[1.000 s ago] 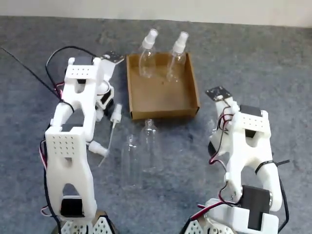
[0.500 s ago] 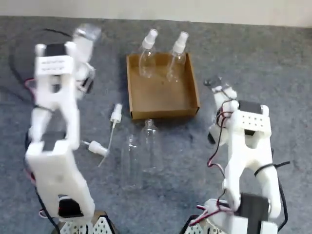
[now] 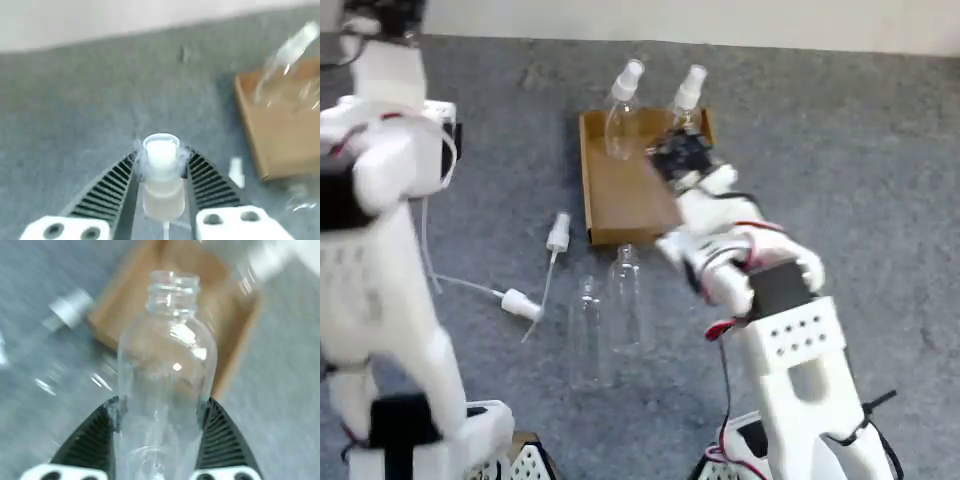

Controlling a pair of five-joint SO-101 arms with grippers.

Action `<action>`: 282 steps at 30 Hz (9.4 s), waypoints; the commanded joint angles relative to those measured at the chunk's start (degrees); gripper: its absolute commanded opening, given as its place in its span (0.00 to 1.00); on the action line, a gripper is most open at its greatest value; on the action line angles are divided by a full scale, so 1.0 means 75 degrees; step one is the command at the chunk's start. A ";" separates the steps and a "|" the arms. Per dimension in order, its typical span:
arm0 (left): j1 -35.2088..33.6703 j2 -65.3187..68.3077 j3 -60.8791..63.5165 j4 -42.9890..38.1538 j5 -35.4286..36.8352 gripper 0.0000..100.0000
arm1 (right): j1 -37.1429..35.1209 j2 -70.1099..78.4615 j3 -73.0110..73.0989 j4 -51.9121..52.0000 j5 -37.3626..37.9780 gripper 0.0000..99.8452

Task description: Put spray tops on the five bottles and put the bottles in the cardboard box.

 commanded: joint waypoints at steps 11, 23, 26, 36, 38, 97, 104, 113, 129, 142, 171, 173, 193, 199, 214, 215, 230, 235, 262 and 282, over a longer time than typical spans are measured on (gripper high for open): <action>0.0920 -0.3897 0.2971 -0.0117 0.0703 0.00 | -0.1448 -0.1776 0.2573 -0.2538 -0.1055 0.00; 0.1330 -0.5234 0.5023 -0.2262 0.1817 0.00 | -0.1670 -0.1870 0.3698 -0.3393 -0.0492 0.00; 0.1635 -0.5245 0.5140 -0.2755 0.2450 0.00 | -0.2163 -0.1870 0.3827 -0.4202 -0.1032 0.00; 0.1635 -0.5245 0.5140 -0.4560 0.3399 0.00 | -0.3077 -0.1928 0.5105 -0.5468 -0.1078 0.00; 0.1647 -0.5199 0.5234 -0.4595 0.3411 0.00 | -0.3077 -0.1928 0.5116 -0.5468 -0.1078 0.00; 0.3136 -0.5269 0.9336 -0.4302 0.3317 0.00 | -0.2432 -0.1940 0.4800 -0.5492 -0.2485 0.00; 0.3311 -0.5269 0.9723 -0.4278 0.3317 0.00 | -0.2374 -0.1940 0.4495 -0.5480 -0.2485 0.01; 0.3288 -0.5269 0.9887 -0.4302 0.3317 0.00 | -0.2421 -0.1940 0.4226 -0.5480 -0.2497 0.00; 0.3253 -0.5269 0.9911 -0.4267 0.3282 0.12 | -0.2432 -0.2936 0.4015 -0.5456 -0.2473 0.00; 0.3288 -0.5269 0.8926 -0.3821 0.3270 0.13 | -0.2327 -0.3522 0.4648 -0.5363 -0.2438 0.00; 0.1623 -0.5245 1.0356 -0.4736 0.3247 0.22 | 0.6289 -0.0170 0.4624 -0.3241 0.1360 0.00; 0.1623 -0.5210 1.0438 -0.4759 0.2989 0.22 | 0.6476 0.0791 0.4460 -0.3452 0.1477 0.00; 0.1623 -0.5199 1.1048 -0.5087 0.2731 0.22 | 0.6125 0.2995 0.2491 -0.1975 0.0856 0.23; 0.1623 -0.5199 1.1048 -0.5075 0.2731 0.22 | 0.5808 0.3546 0.0463 -0.0311 0.0832 0.23; 0.1623 -0.5199 1.1048 -0.5087 0.2731 0.22 | 0.5820 0.6230 -0.1143 0.0158 0.0891 0.06; 0.1623 -0.5199 1.1048 -0.5087 0.2731 0.22 | 0.5820 0.6242 -0.1155 0.0158 0.0903 0.02; 0.1635 -0.5199 1.1048 -0.5111 0.2719 0.22 | 0.5914 0.2608 -0.0393 -0.0170 0.0949 0.00; 0.1659 -0.5187 1.1048 -0.5111 0.2719 0.22 | 0.5843 0.1073 0.0709 -0.0170 0.1348 0.00; 0.5175 -0.1612 0.6992 -0.4864 0.0340 0.22 | 0.9137 0.0615 0.1049 -0.1073 0.1489 0.00; 0.6804 0.8047 -0.2807 -0.4911 0.0340 0.13 | 1.0966 0.5691 -0.0897 -0.3323 0.1489 0.00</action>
